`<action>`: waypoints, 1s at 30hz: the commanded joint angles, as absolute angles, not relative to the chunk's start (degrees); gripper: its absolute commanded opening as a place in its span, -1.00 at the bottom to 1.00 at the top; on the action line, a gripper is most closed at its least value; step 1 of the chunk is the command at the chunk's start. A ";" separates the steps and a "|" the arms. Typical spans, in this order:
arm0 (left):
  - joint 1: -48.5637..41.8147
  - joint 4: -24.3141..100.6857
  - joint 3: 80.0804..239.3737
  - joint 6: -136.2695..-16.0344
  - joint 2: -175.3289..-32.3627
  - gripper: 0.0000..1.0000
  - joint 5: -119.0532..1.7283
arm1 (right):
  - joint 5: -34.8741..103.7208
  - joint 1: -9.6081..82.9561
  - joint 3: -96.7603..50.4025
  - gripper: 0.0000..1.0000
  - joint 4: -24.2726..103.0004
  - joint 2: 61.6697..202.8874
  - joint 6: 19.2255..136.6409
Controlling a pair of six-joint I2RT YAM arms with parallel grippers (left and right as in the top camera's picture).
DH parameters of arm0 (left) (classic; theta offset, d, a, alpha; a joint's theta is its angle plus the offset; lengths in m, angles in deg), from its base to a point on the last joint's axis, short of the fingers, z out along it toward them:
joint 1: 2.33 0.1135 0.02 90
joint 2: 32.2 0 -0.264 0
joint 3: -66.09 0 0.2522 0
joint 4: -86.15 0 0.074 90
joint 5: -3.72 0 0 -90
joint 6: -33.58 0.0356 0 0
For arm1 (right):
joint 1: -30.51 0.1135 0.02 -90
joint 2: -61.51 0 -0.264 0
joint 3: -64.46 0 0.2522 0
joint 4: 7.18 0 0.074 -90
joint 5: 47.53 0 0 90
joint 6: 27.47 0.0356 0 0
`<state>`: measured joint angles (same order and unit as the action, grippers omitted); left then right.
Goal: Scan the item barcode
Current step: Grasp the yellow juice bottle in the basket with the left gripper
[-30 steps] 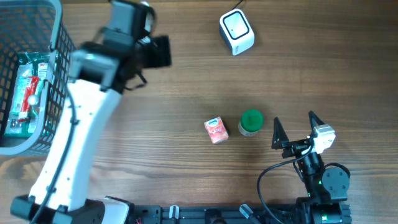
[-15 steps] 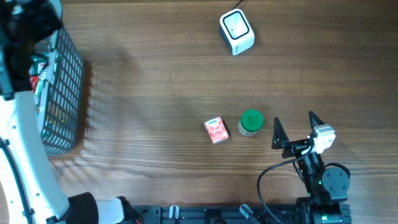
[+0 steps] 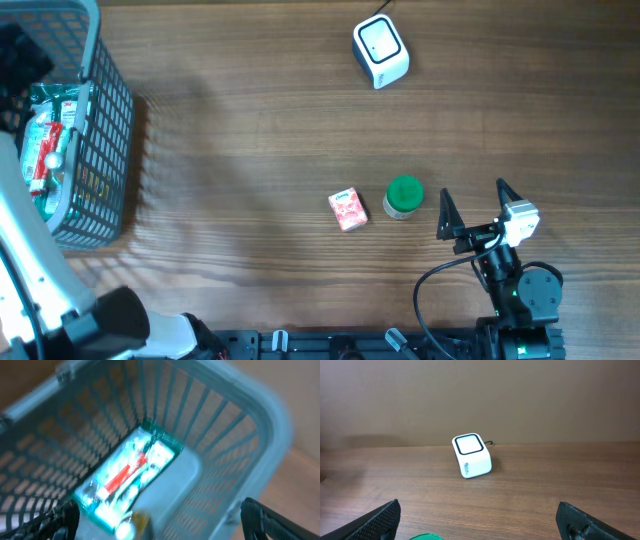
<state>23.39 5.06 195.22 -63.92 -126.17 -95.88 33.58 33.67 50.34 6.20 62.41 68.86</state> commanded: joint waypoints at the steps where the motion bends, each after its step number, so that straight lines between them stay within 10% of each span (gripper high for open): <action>1: 25.03 1.24 195.99 -62.85 -130.30 0.89 -95.95 | 34.02 33.49 50.40 0.99 6.00 62.30 68.56; 30: 29.36 5.59 174.46 -62.57 -137.25 0.78 -92.30 | 34.02 33.49 50.40 0.99 6.00 62.30 68.56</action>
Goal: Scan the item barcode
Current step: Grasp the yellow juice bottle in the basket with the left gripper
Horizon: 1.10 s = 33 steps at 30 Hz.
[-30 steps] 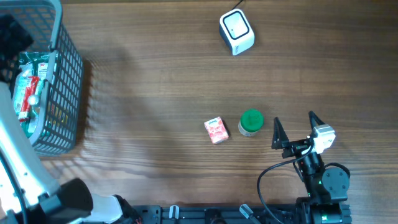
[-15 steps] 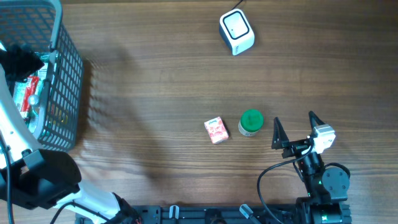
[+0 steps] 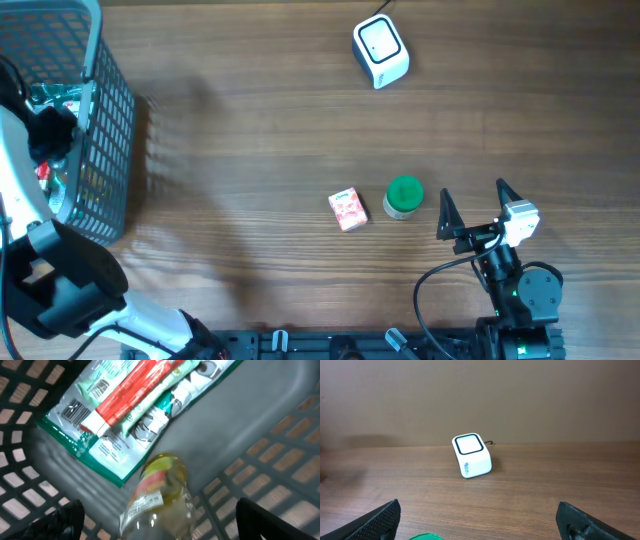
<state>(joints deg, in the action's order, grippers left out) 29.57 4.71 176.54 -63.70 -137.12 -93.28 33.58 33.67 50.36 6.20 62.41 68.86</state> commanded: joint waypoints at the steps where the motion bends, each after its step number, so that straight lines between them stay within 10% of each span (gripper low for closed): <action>1: 29.40 5.80 174.28 -62.57 -137.25 0.76 -92.30 | 34.02 33.49 50.40 0.99 6.00 62.30 68.56; 33: 29.47 11.99 167.88 -62.63 -137.21 -0.63 -92.06 | 34.02 33.49 50.40 0.99 6.00 62.30 68.56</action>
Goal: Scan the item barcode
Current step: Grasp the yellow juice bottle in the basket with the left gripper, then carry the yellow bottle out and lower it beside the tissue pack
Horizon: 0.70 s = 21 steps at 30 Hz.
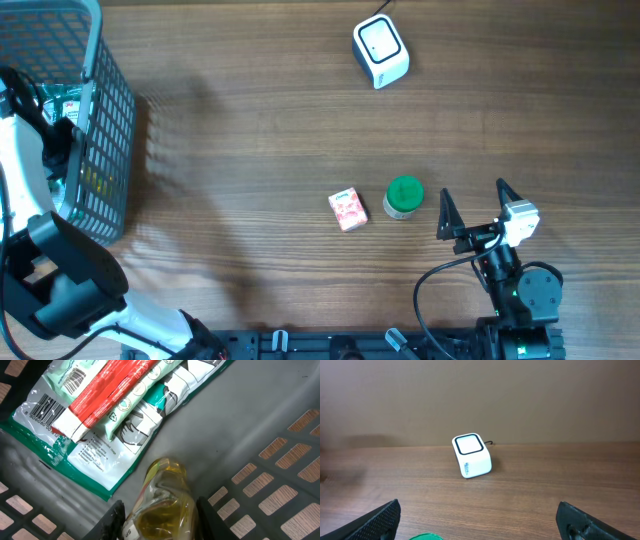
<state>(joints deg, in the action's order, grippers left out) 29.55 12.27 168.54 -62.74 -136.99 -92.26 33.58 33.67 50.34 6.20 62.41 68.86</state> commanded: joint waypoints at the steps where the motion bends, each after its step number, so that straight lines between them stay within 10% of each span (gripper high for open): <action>1: 29.47 11.97 167.92 -62.63 -137.21 -0.66 -92.06 | 34.02 33.49 50.40 0.99 6.00 62.30 68.56; 21: 29.42 11.99 190.83 -66.31 -120.42 -0.65 -87.08 | 34.02 33.49 50.40 0.99 6.00 62.30 68.56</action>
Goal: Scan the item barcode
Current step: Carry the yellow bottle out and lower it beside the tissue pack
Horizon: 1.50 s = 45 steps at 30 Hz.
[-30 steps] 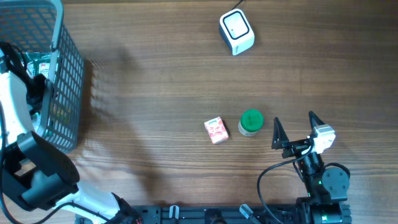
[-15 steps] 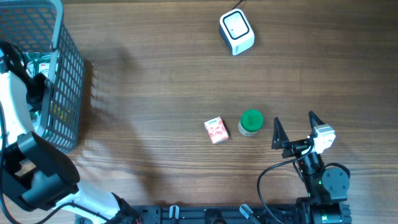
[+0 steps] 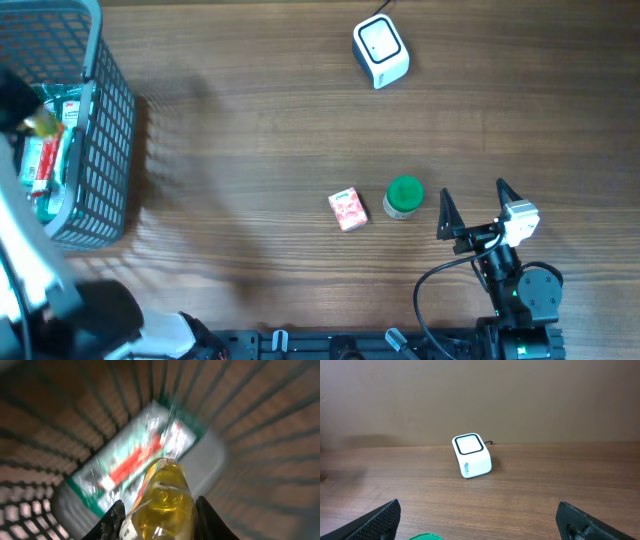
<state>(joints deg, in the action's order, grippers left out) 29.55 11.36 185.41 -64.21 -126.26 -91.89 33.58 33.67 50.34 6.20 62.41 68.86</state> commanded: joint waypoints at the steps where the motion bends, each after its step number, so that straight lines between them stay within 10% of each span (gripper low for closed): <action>1: 29.27 12.32 191.86 -66.33 -119.18 -0.66 -84.37 | 34.02 33.49 50.40 1.00 6.00 62.30 68.53; 21: -0.11 5.21 194.20 -72.34 -104.29 -0.71 -78.03 | 34.02 33.49 50.40 1.00 6.00 62.30 68.58; 45: -33.11 -7.24 187.46 -75.64 -126.78 -0.79 -81.68 | 34.02 33.49 50.40 0.99 6.00 62.30 68.56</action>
